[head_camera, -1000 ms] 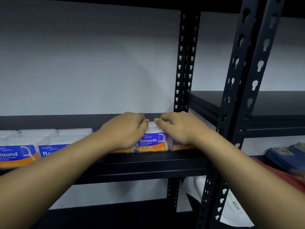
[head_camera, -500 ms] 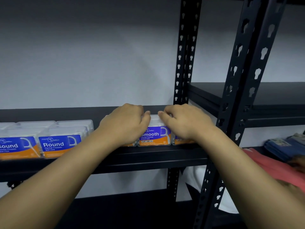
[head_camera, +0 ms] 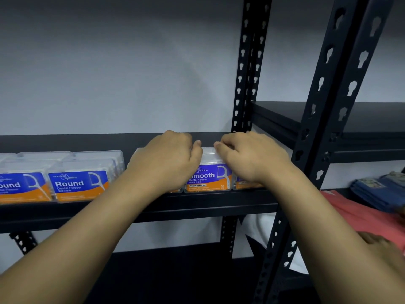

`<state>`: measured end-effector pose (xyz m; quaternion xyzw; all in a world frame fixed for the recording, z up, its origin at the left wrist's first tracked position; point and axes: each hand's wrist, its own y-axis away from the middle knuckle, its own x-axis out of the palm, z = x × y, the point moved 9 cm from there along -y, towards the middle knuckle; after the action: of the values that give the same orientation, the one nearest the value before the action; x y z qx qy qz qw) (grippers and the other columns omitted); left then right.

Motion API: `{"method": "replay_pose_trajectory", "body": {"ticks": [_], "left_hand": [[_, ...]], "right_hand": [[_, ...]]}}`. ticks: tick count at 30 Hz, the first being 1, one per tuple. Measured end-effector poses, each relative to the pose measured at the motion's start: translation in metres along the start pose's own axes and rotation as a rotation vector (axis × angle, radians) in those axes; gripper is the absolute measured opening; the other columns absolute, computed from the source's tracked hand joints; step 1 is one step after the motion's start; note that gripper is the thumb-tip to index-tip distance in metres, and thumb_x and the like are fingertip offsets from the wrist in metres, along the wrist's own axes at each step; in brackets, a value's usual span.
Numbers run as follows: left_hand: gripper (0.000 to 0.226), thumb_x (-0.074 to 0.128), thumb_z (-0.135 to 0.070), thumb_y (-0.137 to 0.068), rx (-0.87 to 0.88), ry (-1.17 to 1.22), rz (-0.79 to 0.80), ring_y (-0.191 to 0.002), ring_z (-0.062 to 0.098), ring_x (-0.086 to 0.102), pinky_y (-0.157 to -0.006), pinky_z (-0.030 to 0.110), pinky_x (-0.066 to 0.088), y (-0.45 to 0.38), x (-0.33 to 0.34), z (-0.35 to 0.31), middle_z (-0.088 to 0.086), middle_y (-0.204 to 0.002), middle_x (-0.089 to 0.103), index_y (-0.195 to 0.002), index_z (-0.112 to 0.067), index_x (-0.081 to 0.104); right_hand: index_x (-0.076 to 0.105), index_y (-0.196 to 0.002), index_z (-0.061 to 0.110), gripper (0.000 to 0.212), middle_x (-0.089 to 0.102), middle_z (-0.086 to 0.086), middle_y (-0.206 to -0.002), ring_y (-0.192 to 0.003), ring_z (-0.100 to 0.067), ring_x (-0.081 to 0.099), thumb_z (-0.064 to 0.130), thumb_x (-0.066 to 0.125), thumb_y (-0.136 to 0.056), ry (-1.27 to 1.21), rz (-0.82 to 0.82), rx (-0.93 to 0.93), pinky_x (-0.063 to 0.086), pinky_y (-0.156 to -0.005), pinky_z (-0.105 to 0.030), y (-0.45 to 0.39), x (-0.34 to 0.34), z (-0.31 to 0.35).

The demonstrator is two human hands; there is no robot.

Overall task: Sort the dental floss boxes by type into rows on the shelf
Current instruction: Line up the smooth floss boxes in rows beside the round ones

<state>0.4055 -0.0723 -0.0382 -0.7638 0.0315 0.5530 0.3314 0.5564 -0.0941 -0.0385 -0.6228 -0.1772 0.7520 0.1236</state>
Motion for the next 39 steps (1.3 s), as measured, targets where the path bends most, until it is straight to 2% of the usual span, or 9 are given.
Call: {"method": "replay_pose_trajectory", "body": {"ticks": [3,6,11,17,22,27,29,34,39], "left_hand": [[0.043,0.033,-0.053,-0.102,-0.009,0.012,0.007,-0.073,0.017,0.059,-0.066,0.036,0.05,0.0003,0.0014,0.0001,-0.004,-0.075,0.055,-0.072,-0.023,0.044],[0.045,0.032,-0.052,-0.102,-0.009,0.016,-0.01,-0.075,0.021,0.061,-0.068,0.037,0.052,0.0003,0.0006,0.0003,0.0,-0.078,0.059,-0.073,-0.021,0.046],[0.046,0.03,-0.055,-0.101,-0.035,0.012,-0.023,-0.075,0.022,0.06,-0.074,0.044,0.056,0.0026,0.0009,0.001,-0.004,-0.075,0.053,-0.072,-0.022,0.044],[0.045,0.031,-0.053,-0.103,-0.022,-0.007,-0.032,-0.068,0.016,0.054,-0.058,0.03,0.039,0.0031,0.0012,-0.0042,-0.004,-0.072,0.05,-0.073,-0.023,0.044],[0.047,0.03,-0.055,-0.102,-0.042,0.0,-0.029,-0.066,0.013,0.053,-0.066,0.035,0.046,0.0007,0.0031,0.0,-0.009,-0.071,0.048,-0.071,-0.022,0.044],[0.048,0.03,-0.058,-0.099,-0.066,-0.001,-0.016,-0.078,0.023,0.062,-0.075,0.044,0.057,0.0028,0.0016,-0.001,-0.005,-0.077,0.053,-0.08,-0.021,0.053],[0.048,0.029,-0.06,-0.097,-0.068,-0.001,-0.006,-0.078,0.024,0.063,-0.076,0.046,0.058,0.0034,0.0021,-0.0015,-0.004,-0.077,0.054,-0.081,-0.021,0.054],[0.045,0.029,-0.056,-0.098,-0.086,-0.011,0.003,-0.078,0.025,0.06,-0.078,0.047,0.057,0.0038,0.0017,-0.001,-0.006,-0.074,0.048,-0.076,-0.022,0.05],[0.041,0.034,-0.052,-0.099,-0.101,0.014,0.031,-0.089,0.025,0.064,-0.082,0.047,0.057,0.0024,0.0023,-0.0004,0.0,-0.092,0.059,-0.092,-0.02,0.059]], "right_hand": [[0.063,-0.09,0.024,0.044,0.07,0.005,-0.086,-0.083,-0.019,0.065,0.056,0.034,-0.101,-0.003,0.004,0.004,0.049,-0.066,-0.034,0.0003,0.0004,-0.0008],[0.062,-0.091,0.025,0.043,0.069,0.006,-0.086,-0.082,-0.017,0.065,0.056,0.035,-0.101,0.0,0.004,0.005,0.043,-0.062,-0.031,-0.0005,0.0017,-0.0012],[0.062,-0.097,0.027,0.04,0.071,0.007,-0.091,-0.087,-0.017,0.066,0.056,0.034,-0.102,-0.012,0.029,-0.005,0.055,-0.074,-0.036,0.0011,0.0007,-0.0003],[0.062,-0.096,0.028,0.039,0.071,0.005,-0.092,-0.089,-0.019,0.065,0.054,0.034,-0.102,-0.005,0.024,0.002,0.052,-0.072,-0.035,0.0038,-0.0014,-0.0005],[0.062,-0.096,0.03,0.039,0.07,0.006,-0.093,-0.089,-0.021,0.064,0.055,0.033,-0.101,0.0,0.019,0.035,0.049,-0.069,-0.036,0.0039,-0.001,-0.0022],[0.064,-0.102,0.03,0.038,0.072,0.005,-0.097,-0.092,-0.02,0.066,0.054,0.034,-0.101,-0.017,0.004,0.044,0.055,-0.077,-0.038,0.0056,-0.0018,-0.0017],[0.065,-0.104,0.029,0.039,0.072,0.005,-0.097,-0.091,-0.02,0.067,0.054,0.034,-0.101,-0.011,0.002,0.044,0.054,-0.073,-0.035,0.0055,-0.0016,-0.0013],[0.065,-0.104,0.027,0.041,0.072,0.006,-0.096,-0.084,-0.016,0.063,0.053,0.033,-0.103,0.021,0.002,0.03,0.037,-0.058,-0.025,0.0062,-0.002,-0.0002],[0.064,-0.098,0.026,0.043,0.068,0.007,-0.092,-0.081,-0.016,0.059,0.053,0.031,-0.103,0.058,0.031,0.032,0.033,-0.055,-0.025,0.0043,-0.0014,0.0]]}}
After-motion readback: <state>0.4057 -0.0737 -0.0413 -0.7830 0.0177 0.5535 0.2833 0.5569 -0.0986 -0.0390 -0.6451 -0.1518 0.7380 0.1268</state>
